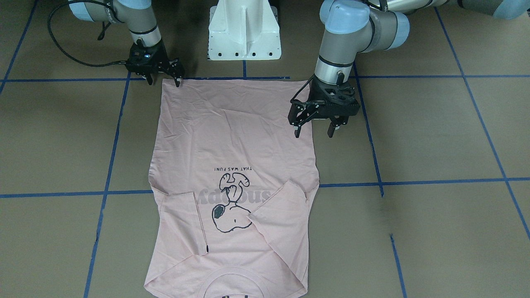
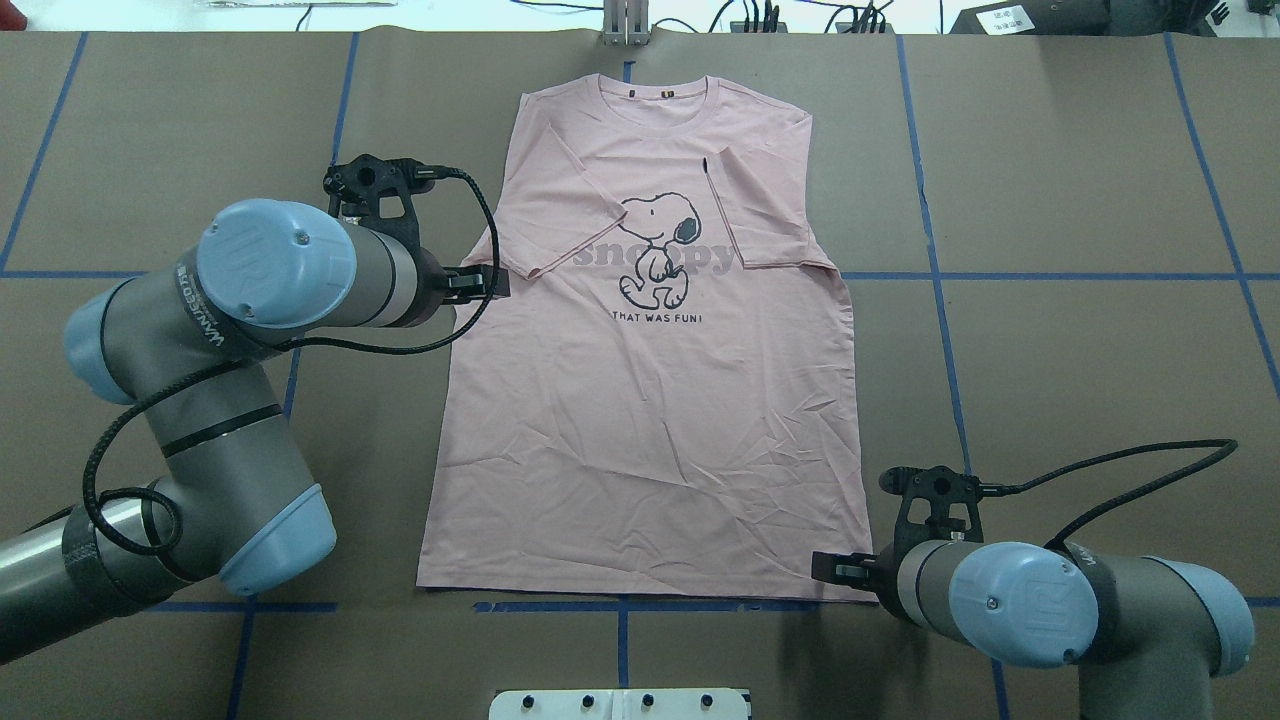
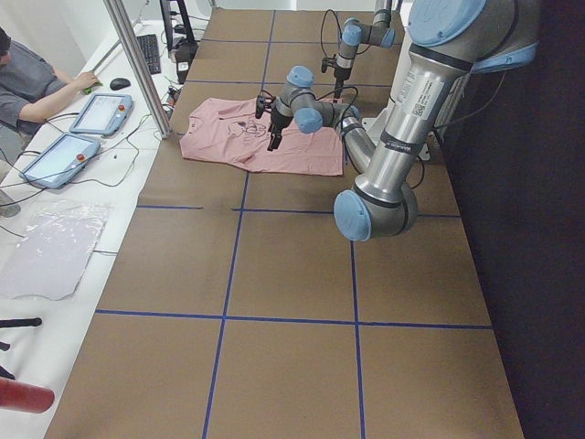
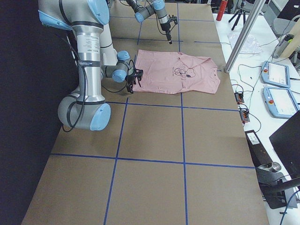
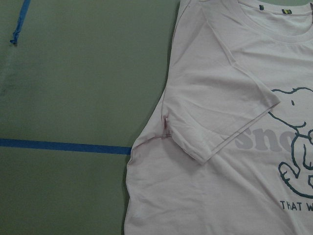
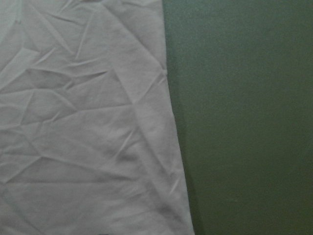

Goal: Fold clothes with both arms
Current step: 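Move the right gripper to the hem corner while the left moves to the side edge, then slide the left gripper along the side edge down to the hem corner nearest the robot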

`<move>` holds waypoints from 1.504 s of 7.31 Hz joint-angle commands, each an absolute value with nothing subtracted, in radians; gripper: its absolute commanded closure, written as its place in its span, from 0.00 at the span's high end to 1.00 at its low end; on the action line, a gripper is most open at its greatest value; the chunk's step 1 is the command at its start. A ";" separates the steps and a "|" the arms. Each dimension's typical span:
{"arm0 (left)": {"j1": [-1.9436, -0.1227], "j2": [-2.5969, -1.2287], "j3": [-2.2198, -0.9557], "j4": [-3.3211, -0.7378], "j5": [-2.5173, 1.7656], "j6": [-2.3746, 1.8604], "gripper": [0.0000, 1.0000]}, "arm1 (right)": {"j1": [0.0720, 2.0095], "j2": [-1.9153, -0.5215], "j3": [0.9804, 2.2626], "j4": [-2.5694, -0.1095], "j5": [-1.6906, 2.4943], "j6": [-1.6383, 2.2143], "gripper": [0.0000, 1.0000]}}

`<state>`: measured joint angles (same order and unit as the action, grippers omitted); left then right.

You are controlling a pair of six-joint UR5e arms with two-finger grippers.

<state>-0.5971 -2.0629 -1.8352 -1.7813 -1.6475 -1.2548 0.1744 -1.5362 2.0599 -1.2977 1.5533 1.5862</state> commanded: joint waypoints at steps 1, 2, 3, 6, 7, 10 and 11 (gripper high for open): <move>-0.597 -2.063 -1.835 -1.782 -1.647 -1.255 1.00 | 0.175 -1.536 2.063 -1.298 1.565 1.586 0.52; -0.595 -2.063 -1.833 -1.782 -1.647 -1.255 1.00 | 0.175 -1.536 2.063 -1.298 1.566 1.586 0.26; -0.595 -2.063 -1.832 -1.782 -1.647 -1.255 1.00 | 0.175 -1.536 2.063 -1.298 1.574 1.586 0.15; -0.594 -2.065 -1.832 -1.782 -1.647 -1.255 1.00 | 0.178 -1.537 2.065 -1.298 1.575 1.585 0.00; -0.592 -2.065 -1.830 -1.782 -1.647 -1.255 1.00 | 0.178 -1.537 2.069 -1.298 1.574 1.585 0.00; -0.592 -2.066 -1.830 -1.782 -1.647 -1.255 1.00 | 0.178 -1.540 2.075 -1.299 1.569 1.586 1.00; -0.592 -2.066 -1.830 -1.782 -1.647 -1.255 1.00 | 0.178 -1.540 2.074 -1.302 1.572 1.585 1.00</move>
<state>-0.5923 -2.0662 -1.8301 -1.7825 -1.6475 -1.2548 0.1779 -1.5396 2.0744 -1.2998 1.5701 1.5854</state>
